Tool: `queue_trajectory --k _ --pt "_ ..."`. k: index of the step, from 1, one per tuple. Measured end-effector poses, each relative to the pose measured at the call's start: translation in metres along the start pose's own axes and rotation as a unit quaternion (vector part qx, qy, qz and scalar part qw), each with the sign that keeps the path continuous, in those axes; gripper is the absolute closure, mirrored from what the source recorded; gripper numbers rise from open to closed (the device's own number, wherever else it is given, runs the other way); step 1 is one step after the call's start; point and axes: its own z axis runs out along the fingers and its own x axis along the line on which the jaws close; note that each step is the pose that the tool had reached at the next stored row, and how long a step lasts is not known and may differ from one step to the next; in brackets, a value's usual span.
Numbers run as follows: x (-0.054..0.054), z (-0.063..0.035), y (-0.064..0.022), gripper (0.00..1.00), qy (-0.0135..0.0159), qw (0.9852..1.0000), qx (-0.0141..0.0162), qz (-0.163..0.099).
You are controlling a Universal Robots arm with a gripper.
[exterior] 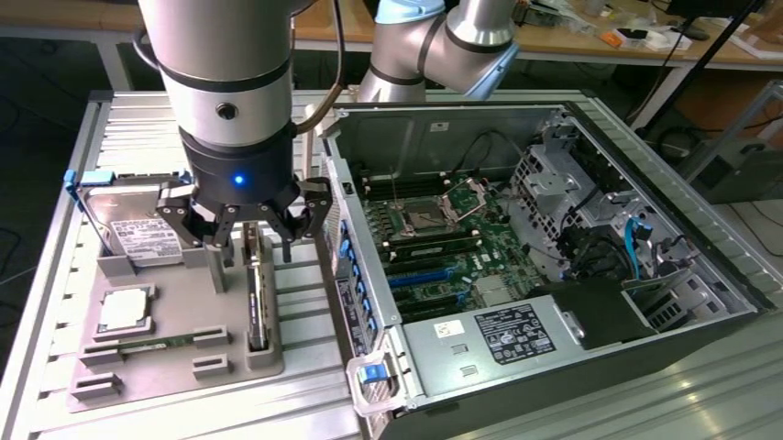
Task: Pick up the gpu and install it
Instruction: 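Pick up the gpu and move the gpu toward the slot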
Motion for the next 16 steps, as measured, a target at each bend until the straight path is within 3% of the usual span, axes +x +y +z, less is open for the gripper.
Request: queue_trajectory --k 16 --pt "0.0002 0.0072 -0.0003 0.4 0.0 1.0 0.0001 0.0"
